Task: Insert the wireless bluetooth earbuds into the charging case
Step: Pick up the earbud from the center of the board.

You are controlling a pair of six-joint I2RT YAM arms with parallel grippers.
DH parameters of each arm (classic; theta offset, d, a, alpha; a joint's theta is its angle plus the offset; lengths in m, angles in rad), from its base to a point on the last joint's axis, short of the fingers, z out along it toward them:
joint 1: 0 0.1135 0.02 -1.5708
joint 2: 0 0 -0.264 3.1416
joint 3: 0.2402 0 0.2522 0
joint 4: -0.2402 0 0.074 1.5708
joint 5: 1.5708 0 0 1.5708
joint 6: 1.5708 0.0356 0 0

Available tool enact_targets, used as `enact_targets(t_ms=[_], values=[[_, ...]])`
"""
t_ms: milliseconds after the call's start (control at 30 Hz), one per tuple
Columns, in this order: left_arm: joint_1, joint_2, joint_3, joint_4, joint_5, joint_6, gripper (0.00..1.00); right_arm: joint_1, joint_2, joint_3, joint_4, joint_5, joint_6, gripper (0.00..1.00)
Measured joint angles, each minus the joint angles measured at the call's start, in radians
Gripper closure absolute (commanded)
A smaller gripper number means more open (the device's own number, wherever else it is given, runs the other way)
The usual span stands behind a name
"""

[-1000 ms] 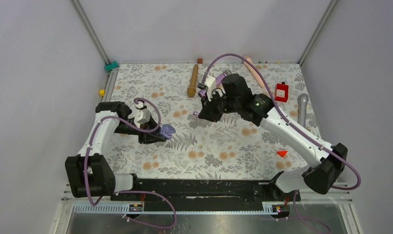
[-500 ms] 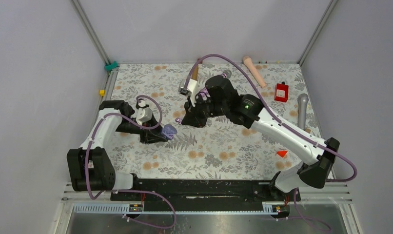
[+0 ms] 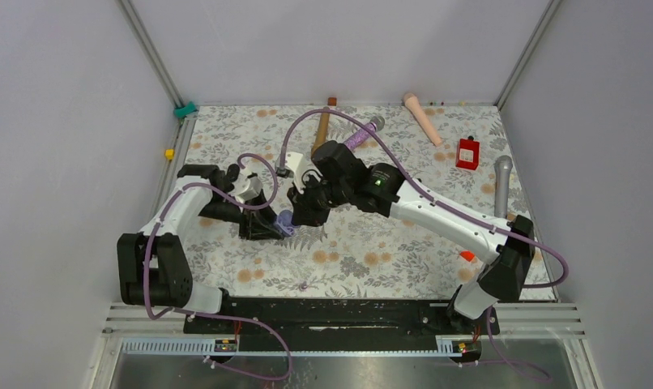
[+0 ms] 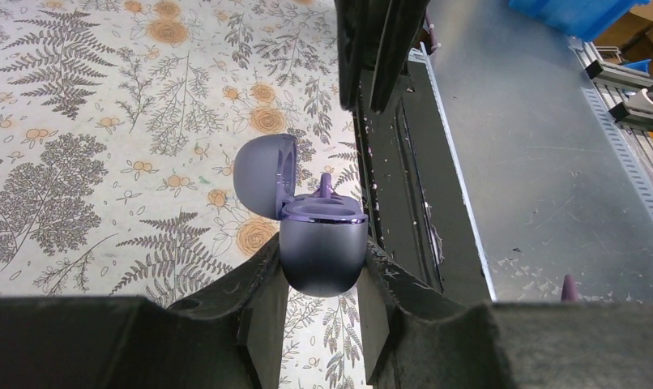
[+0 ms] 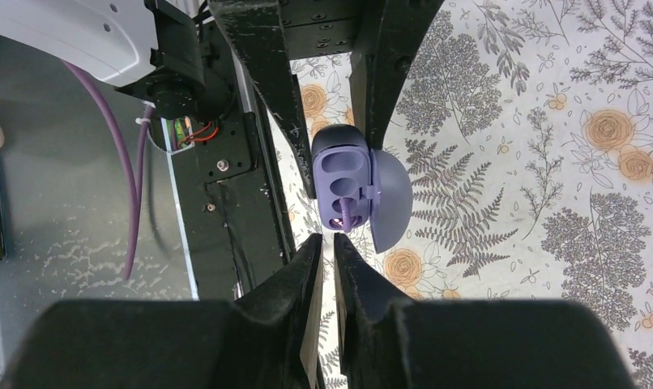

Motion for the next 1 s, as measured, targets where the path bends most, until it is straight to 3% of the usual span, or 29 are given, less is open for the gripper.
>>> enact_targets(t_ms=[267,367,567,1000], values=[[0.013,0.000,0.002,0.000,0.003,-0.011,1.00,0.002,-0.001,-0.030,0.013,0.031,-0.043,0.80],[0.061,0.000,0.010,0.000,0.008,-0.019,1.00,0.002,-0.038,-0.118,0.018,0.037,-0.106,0.78],[0.154,-0.021,0.034,0.001,0.010,-0.029,1.00,0.002,-0.081,-0.258,-0.020,-0.013,-0.236,0.62],[0.375,-0.048,0.086,0.000,0.009,-0.045,1.00,0.138,0.047,-0.438,0.127,-0.111,-0.256,0.55]])
